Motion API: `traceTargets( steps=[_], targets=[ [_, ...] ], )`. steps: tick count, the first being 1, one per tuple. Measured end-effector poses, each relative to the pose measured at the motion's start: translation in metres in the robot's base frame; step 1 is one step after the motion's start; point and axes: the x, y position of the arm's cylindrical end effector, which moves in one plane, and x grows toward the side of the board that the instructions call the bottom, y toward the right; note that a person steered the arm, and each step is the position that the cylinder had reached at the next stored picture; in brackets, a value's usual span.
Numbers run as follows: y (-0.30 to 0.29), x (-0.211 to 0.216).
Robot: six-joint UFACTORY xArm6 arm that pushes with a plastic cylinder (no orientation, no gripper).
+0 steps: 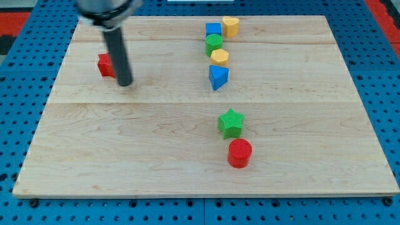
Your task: Push the blue cube into yellow hexagon
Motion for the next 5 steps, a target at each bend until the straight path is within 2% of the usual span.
traceTargets(
  steps=[1, 2, 4, 5],
  targets=[
    [-0.029, -0.078],
    [-0.064, -0.102],
    [-0.017, -0.1],
    [-0.014, -0.1]
  ],
)
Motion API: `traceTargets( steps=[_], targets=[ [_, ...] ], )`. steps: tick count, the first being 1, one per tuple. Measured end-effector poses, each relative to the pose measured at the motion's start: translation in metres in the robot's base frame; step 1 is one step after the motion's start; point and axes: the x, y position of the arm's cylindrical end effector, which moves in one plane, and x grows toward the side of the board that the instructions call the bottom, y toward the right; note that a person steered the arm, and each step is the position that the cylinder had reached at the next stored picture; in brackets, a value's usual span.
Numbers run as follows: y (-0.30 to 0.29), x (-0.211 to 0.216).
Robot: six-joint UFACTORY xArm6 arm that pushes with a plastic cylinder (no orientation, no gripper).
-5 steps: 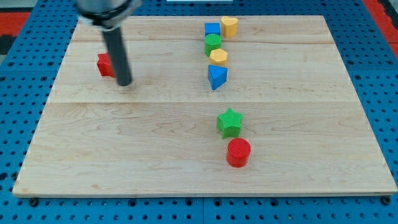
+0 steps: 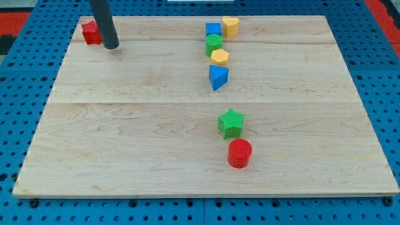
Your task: Push the blue cube into yellow hexagon
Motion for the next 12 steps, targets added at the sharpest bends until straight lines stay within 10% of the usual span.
traceTargets(
  steps=[6, 12],
  targets=[
    [0.184, -0.085],
    [0.22, -0.057]
  ],
)
